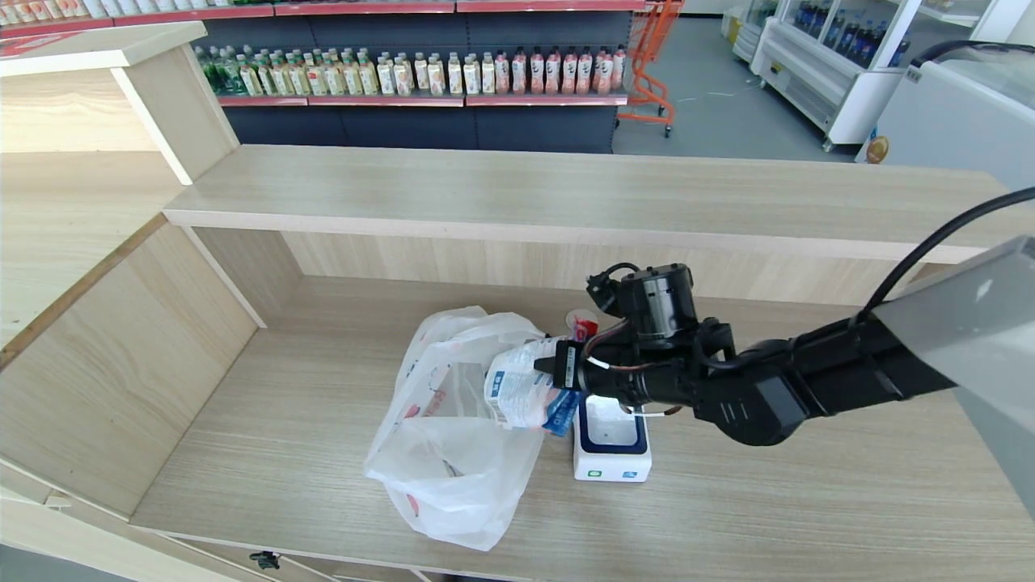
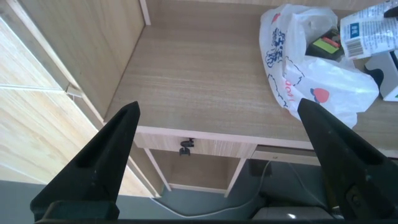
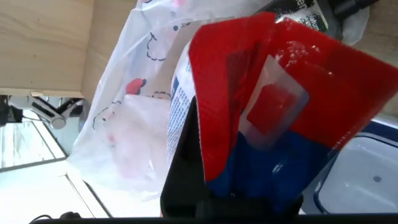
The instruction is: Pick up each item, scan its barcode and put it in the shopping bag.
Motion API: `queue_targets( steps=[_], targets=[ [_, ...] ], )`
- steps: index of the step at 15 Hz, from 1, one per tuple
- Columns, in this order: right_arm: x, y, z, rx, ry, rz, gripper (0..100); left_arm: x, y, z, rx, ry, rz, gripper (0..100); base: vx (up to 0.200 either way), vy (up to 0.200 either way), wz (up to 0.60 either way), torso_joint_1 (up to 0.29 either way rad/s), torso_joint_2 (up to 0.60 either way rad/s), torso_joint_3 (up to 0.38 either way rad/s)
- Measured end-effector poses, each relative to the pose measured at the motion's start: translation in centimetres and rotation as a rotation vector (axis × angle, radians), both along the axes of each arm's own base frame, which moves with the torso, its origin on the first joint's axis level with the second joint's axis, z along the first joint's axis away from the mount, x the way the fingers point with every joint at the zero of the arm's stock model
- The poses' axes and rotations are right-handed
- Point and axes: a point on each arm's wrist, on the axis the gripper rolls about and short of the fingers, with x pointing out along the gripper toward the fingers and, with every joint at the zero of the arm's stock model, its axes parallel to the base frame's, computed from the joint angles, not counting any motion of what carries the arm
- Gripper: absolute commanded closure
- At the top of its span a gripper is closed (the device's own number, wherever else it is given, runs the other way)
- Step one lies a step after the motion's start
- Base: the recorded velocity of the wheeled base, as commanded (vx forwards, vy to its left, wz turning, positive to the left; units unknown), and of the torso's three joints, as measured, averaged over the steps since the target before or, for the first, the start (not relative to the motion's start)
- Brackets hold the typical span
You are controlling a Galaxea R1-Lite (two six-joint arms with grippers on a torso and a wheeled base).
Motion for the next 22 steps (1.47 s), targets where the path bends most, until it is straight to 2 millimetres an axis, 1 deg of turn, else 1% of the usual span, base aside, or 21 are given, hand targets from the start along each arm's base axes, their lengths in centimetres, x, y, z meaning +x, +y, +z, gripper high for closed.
queue_targets(
  steps=[3, 6, 8, 9, 14, 16, 19, 20, 22],
  targets=[
    [1.2, 1.2, -1.5, -0.010, -0.001, 0.027, 100, 0.0, 0.0, 0.0, 0.000, 0.000, 0.000, 0, 0.000, 0.000, 0.00, 0.000, 0.00, 0.000],
    [2.4, 3.0, -1.6, 0.020, -0.023, 0.040, 100, 0.0, 0.0, 0.0, 0.000, 0.000, 0.001, 0, 0.000, 0.000, 0.00, 0.000, 0.00, 0.000],
    [2.7, 4.3, -1.7, 0.051, -0.023, 0.070, 100, 0.0, 0.0, 0.0, 0.000, 0.000, 0.001, 0, 0.000, 0.000, 0.00, 0.000, 0.00, 0.000],
    [2.8, 4.8, -2.0, 0.055, -0.017, 0.089, 100, 0.0, 0.0, 0.0, 0.000, 0.000, 0.001, 0, 0.000, 0.000, 0.00, 0.000, 0.00, 0.000],
    [2.9, 6.0, -4.5, 0.005, -0.010, 0.128, 100, 0.0, 0.0, 0.0, 0.000, 0.000, 0.000, 0, 0.000, 0.000, 0.00, 0.000, 0.00, 0.000],
    [2.8, 6.6, -5.1, -0.010, -0.016, 0.146, 100, 0.0, 0.0, 0.0, 0.000, 0.000, 0.000, 0, 0.000, 0.000, 0.00, 0.000, 0.00, 0.000],
    [3.0, 6.9, -6.1, -0.027, -0.012, 0.153, 100, 0.0, 0.0, 0.0, 0.000, 0.000, 0.001, 0, 0.000, 0.000, 0.00, 0.000, 0.00, 0.000],
    [3.0, 7.0, -6.3, -0.027, -0.012, 0.154, 0, 0.0, 0.0, 0.0, 0.000, 0.000, 0.001, 0, 0.000, 0.000, 0.00, 0.000, 0.00, 0.000],
    [3.1, 7.0, -6.6, -0.028, -0.004, 0.151, 0, 0.0, 0.0, 0.0, 0.000, 0.000, 0.000, 0, 0.000, 0.000, 0.00, 0.000, 0.00, 0.000]
  ],
)
